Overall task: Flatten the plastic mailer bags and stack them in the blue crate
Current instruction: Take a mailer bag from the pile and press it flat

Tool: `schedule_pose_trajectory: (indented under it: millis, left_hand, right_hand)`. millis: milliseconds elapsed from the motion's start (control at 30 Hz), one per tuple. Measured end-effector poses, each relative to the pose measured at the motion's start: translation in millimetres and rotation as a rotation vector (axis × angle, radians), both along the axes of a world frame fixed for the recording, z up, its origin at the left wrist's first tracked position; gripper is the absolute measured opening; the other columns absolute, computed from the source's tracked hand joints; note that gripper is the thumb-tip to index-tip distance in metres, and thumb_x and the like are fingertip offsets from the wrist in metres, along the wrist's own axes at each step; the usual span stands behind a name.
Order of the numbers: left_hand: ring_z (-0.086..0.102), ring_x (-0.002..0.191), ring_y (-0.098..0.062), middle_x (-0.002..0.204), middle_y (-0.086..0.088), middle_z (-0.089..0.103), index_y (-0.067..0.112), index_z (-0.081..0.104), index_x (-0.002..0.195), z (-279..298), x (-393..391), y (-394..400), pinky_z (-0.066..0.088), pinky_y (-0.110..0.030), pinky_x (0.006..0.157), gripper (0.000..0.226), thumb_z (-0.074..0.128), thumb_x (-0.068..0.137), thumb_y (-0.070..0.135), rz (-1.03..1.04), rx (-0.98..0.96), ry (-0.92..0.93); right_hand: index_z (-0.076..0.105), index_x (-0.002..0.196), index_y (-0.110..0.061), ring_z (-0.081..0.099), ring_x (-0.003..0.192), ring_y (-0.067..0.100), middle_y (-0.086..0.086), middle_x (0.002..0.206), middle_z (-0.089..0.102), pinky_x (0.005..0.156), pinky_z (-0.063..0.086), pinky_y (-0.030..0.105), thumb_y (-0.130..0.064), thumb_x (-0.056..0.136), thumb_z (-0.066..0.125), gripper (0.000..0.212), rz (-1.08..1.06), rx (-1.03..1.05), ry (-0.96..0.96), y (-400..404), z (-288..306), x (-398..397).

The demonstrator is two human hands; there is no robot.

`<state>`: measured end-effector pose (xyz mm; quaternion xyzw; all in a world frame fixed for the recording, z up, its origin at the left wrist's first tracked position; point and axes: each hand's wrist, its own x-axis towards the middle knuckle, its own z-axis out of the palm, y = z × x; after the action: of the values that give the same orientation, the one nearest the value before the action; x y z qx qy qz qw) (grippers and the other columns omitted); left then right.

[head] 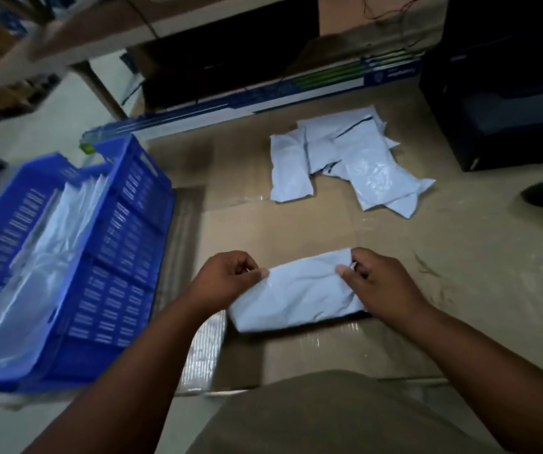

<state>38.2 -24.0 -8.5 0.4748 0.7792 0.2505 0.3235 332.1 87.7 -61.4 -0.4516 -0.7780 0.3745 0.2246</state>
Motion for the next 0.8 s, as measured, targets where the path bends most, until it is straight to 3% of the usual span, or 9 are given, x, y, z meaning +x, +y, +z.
schedule_pose_trajectory:
  millis: [67,133,233,300,400,500,600,800]
  left_hand:
    - [0.064,0.068,-0.005,0.073,0.005,0.072,0.023,0.071,0.075,-11,-10,-3,0.055,-0.035,0.068,0.025,0.081,0.087,0.043,0.01,-0.012,0.127]
    - [0.064,0.072,-0.005,0.073,0.011,0.069,0.027,0.068,0.077,-20,-17,-4,0.056,-0.037,0.069,0.027,0.076,0.086,0.051,0.018,0.036,0.301]
    - [0.062,0.093,-0.021,0.099,0.005,0.067,0.026,0.068,0.097,-23,-11,-6,0.053,-0.043,0.081,0.023,0.063,0.092,0.047,0.01,0.233,0.65]
    - [0.058,0.106,-0.03,0.116,-0.006,0.064,0.016,0.069,0.111,-22,11,-11,0.05,-0.045,0.09,0.025,0.064,0.095,0.035,-0.029,0.403,0.79]
    - [0.056,0.123,-0.039,0.131,-0.02,0.062,0.002,0.068,0.123,-38,65,-26,0.043,-0.051,0.107,0.033,0.058,0.097,0.019,-0.195,0.569,0.725]
    - [0.042,0.146,-0.043,0.153,-0.025,0.05,-0.002,0.054,0.146,-72,87,-26,0.029,-0.058,0.122,0.056,0.044,0.098,0.025,-0.239,0.335,0.75]
    - [0.032,0.153,-0.044,0.161,-0.028,0.039,-0.004,0.045,0.153,-88,80,-12,0.022,-0.059,0.126,0.063,0.04,0.1,0.03,-0.211,0.159,0.772]
    - [0.023,0.158,-0.039,0.167,-0.024,0.032,-0.001,0.035,0.16,-95,78,-9,0.017,-0.054,0.128,0.065,0.04,0.104,0.032,-0.224,0.215,0.768]
  right_hand:
    - [0.06,0.098,-0.028,0.065,0.078,0.018,-0.007,0.081,0.068,0.069,0.053,0.04,-0.04,0.101,0.062,0.012,-0.01,0.091,-0.116,-7,-2,-9]
    - [0.059,0.111,-0.027,0.062,0.093,0.027,0.0,0.102,0.064,0.077,0.053,0.042,-0.039,0.099,0.057,0.016,-0.02,0.213,-0.262,-15,-5,-20]
    - [0.058,0.127,-0.02,0.053,0.109,0.034,0.008,0.122,0.055,0.086,0.049,0.046,-0.037,0.097,0.058,0.035,-0.04,0.439,-0.4,-30,0,-30]
    - [0.056,0.139,-0.016,0.047,0.133,0.036,0.012,0.145,0.05,0.103,0.045,0.05,-0.035,0.1,0.058,0.044,0.023,0.553,-0.38,-38,8,-35]
    - [0.049,0.15,-0.013,0.029,0.154,0.035,0.013,0.165,0.036,0.123,0.028,0.057,-0.032,0.104,0.048,0.049,0.231,0.612,-0.354,-35,11,-50]
    - [0.041,0.158,-0.016,0.019,0.16,0.028,0.01,0.172,0.027,0.128,0.016,0.056,-0.035,0.105,0.034,0.057,0.401,0.587,-0.478,-22,-2,-73]
    - [0.033,0.163,-0.018,0.015,0.161,0.025,0.007,0.173,0.024,0.129,0.015,0.053,-0.041,0.105,0.025,0.063,0.469,0.529,-0.584,-14,-24,-78]
    - [0.029,0.165,-0.016,0.014,0.161,0.024,0.007,0.175,0.019,0.128,0.018,0.052,-0.042,0.106,0.03,0.064,0.43,0.549,-0.584,-11,-34,-78]
